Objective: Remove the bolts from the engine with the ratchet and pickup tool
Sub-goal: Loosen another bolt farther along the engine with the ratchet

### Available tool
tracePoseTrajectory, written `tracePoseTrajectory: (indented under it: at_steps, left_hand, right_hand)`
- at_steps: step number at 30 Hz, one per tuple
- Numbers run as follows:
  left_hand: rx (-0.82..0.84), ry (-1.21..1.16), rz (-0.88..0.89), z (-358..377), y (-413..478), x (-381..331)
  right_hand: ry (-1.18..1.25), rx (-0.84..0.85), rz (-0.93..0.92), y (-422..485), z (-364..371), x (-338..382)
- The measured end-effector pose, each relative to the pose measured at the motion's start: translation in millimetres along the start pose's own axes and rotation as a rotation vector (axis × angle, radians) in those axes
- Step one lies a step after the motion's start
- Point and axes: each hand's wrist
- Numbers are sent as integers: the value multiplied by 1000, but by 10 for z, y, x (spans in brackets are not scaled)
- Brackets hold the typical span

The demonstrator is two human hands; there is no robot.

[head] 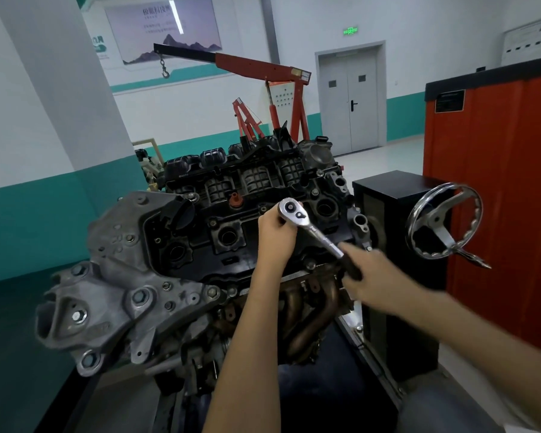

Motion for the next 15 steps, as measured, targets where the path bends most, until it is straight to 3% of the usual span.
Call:
tracePoseTrajectory:
  at_steps: [4,6,8,12,15]
  left_hand:
    - [-39,-2,23,15,-10,2]
    - [-70,-64,10,-12,-26,33]
    - [-66,-98,10,-26,-44,58]
    - [-110,-114,-21,54,-37,18]
    - [-198,-166,-113,43,14,-23]
  right_hand:
    - [-620,38,15,212,-720,-68]
    - [-718,-15,18,257,-697,-17]
    - [-571,-73,49,175,-411,-23]
    - [115,-125,77,7,451,210]
    - [270,-114,43,128,810,430]
Point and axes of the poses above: each hand's wrist, its own y-axis towards the middle knuckle, its own z-axis out of the palm, x = y × z, and after that the axes turned 15 degrees about x, right-handed
